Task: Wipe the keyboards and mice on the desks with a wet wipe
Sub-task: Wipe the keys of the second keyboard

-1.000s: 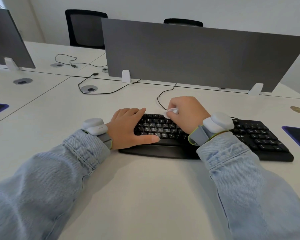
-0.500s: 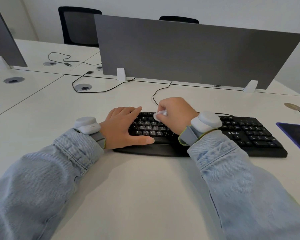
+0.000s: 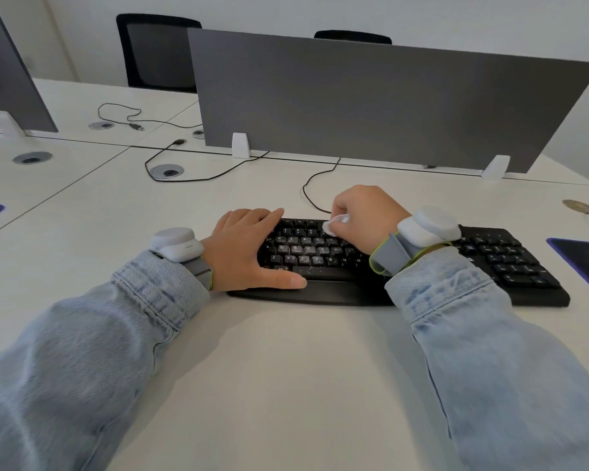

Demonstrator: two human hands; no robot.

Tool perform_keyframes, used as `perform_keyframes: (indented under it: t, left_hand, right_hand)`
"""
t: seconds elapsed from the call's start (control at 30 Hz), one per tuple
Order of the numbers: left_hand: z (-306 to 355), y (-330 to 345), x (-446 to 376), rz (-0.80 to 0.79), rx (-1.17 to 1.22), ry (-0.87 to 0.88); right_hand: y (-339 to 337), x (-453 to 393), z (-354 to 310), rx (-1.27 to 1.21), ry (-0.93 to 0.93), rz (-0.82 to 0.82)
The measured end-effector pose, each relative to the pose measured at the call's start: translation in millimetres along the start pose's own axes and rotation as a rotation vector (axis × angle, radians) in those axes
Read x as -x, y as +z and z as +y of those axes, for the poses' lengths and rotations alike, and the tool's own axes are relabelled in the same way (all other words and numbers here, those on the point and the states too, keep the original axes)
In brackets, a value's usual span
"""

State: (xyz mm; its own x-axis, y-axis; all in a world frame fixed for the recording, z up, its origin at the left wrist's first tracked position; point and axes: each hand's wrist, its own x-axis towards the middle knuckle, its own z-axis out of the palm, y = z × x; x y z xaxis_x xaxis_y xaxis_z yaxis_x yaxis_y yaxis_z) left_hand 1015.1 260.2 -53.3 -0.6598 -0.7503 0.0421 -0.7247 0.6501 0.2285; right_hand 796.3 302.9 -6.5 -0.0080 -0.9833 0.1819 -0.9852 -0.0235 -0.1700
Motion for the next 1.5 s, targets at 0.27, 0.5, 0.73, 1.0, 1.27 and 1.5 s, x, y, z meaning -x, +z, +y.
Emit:
perform_keyframes:
  t: [0.27,0.5,0.73,1.0,1.27,1.5]
  left_hand:
    - [0,-1,1,-0.013,-0.007,0.004]
    - [0,-1,3,-0.011,0.006,0.004]
    - [-1,0,1,-0.016,0.007,0.006]
    - [-2,0,1,-0.017,0.007,0.008]
    - [-3,-1,0,-0.028,-0.010,0.015]
    - [-4,-1,0,-0.038,-0.017,0.020]
  right_hand:
    - [4,1,-8,-0.083,-0.079,0.081]
    - [-7,1,11,0.031,0.019,-0.002]
    - [-6,4,11,-0.048,-0.048,0.072]
    - [-14,3,30,0.016,0.084,0.041]
    - [-19,8,37,0.040,0.081,-0.067]
    - [-16,14,39,-0.057,-0.037,-0.003]
